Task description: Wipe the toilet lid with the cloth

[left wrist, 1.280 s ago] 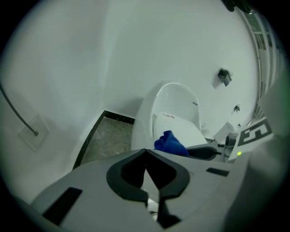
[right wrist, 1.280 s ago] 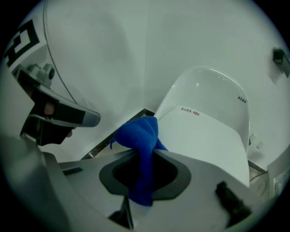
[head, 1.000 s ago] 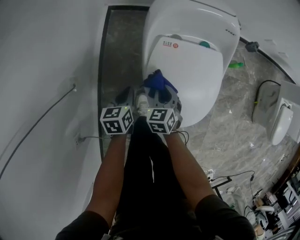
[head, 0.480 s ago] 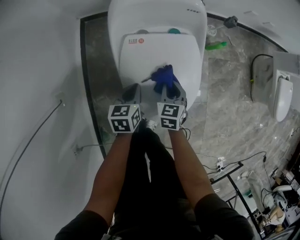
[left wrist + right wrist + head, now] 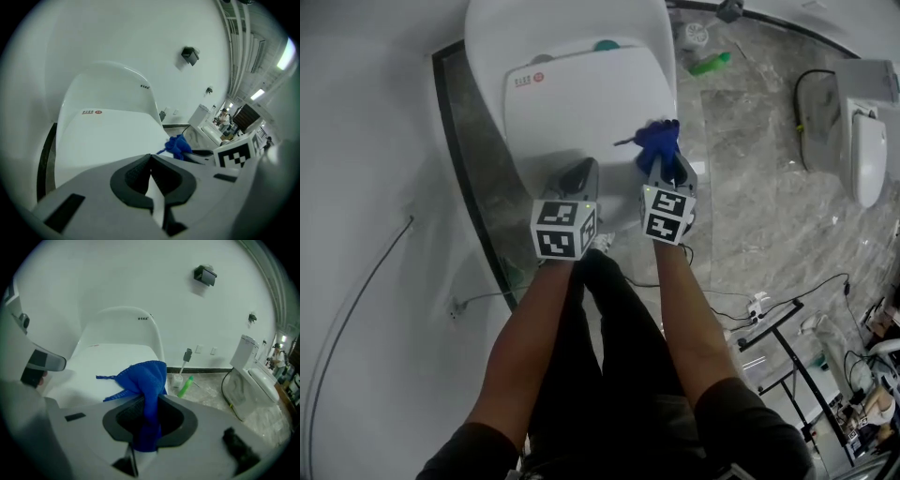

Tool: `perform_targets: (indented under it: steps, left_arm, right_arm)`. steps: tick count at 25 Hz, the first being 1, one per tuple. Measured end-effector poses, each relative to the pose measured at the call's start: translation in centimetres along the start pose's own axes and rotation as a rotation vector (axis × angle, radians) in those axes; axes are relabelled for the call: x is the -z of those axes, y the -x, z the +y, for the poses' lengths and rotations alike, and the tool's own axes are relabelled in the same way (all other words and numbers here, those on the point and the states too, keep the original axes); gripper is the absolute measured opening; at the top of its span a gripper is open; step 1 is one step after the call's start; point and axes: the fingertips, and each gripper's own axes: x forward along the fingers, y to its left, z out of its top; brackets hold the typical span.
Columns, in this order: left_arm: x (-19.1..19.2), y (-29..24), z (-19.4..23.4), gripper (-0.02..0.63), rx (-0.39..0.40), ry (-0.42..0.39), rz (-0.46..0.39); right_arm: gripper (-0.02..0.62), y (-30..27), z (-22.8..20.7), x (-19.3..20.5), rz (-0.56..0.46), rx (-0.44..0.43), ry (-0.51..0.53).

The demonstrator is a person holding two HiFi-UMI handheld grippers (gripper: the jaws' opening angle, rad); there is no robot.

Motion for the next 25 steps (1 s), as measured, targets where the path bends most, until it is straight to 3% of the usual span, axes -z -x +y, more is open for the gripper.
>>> perform_targets:
  steps: [5,9,14,20,25]
  left_arm:
    - [0.1,0.9,-1.5,0.011,0.016,-0.038,0.002]
    - [0.9,2.8,0.2,0.011,-0.004,0.050,-0.027]
    - [3.3,6.3,3.0,0.011,-0.039,0.134,-0.059]
    - [7.6,10.7,7.7,0.011,-0.111,0.210,-0.054]
    - [10.4,13.1,11.1,0.011,-0.149,0.267,-0.052]
  right_arm:
    - [0.067,0.0,-3.9,1.7,0.047,0.061,0.016]
    - [0.067,1.7,-2.3,0.4,-0.004,0.047,0.045]
    - [0.067,5.6,5.3,-0.9,-0.068,-0.079,0.074]
    - [0.067,9.0,17.8,0.9,-0.057,-0.264,0.161]
    - [0.067,8.9,23.9,2.7,-0.023,-0.327,0.226]
